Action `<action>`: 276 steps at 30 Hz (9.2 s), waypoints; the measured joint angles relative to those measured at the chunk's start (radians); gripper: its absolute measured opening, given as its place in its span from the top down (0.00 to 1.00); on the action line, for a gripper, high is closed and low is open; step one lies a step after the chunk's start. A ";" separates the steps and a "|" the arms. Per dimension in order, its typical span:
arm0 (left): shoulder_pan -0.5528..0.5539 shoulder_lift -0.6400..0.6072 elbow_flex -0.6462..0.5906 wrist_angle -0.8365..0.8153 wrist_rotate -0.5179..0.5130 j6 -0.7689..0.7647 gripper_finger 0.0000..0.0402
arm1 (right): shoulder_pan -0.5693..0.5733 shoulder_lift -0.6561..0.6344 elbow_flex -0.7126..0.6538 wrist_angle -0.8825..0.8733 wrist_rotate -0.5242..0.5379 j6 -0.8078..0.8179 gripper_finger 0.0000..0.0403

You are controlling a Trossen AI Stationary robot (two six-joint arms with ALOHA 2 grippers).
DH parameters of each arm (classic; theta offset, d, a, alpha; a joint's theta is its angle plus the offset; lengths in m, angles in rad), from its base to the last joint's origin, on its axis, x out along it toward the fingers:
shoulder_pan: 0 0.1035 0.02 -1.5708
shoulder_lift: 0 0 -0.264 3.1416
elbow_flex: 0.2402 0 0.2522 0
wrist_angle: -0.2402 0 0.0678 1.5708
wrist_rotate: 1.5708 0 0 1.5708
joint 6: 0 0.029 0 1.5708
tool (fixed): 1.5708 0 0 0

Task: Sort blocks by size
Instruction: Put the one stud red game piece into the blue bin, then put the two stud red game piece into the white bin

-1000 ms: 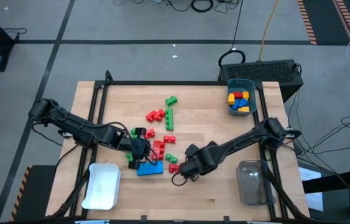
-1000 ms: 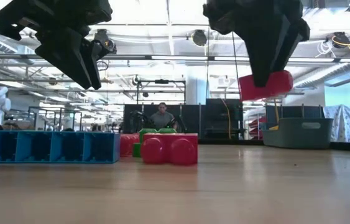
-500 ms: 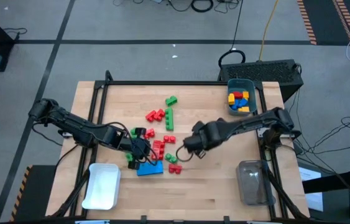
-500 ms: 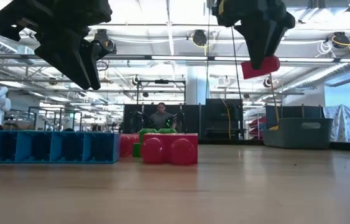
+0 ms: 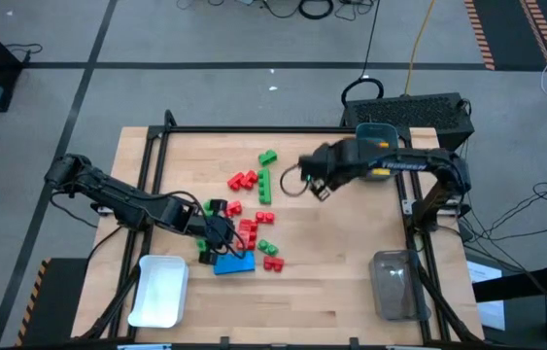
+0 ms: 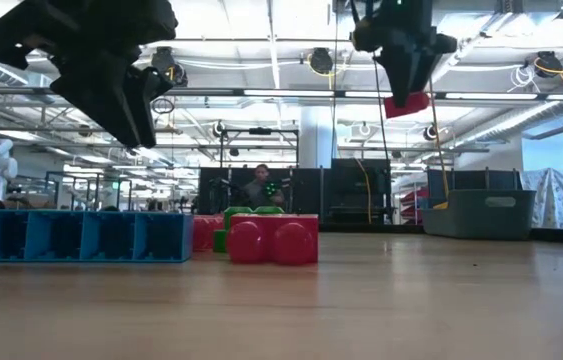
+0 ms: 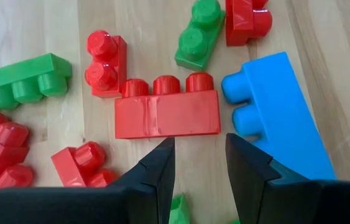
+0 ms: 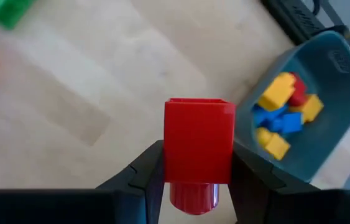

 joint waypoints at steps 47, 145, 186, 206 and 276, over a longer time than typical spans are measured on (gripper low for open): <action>0.059 0.000 -0.113 -0.010 -0.049 -0.050 0.71 | -0.748 -0.011 -0.537 0.401 -0.061 -0.361 0.64; 0.245 0.000 -0.112 0.287 0.017 0.161 0.55 | 0.168 0.318 -0.537 1.545 -0.081 -0.592 0.71; 0.246 0.000 -0.112 0.265 0.080 0.152 0.28 | 0.239 0.309 -0.418 1.673 -0.055 -0.705 0.72; 0.245 0.001 -0.089 0.216 0.163 0.120 0.75 | 0.251 0.303 -0.409 1.665 -0.061 -0.661 0.61; -0.580 -0.152 0.092 -0.557 0.416 -1.054 0.74 | -0.006 0.578 -0.048 1.575 -0.450 -1.101 0.51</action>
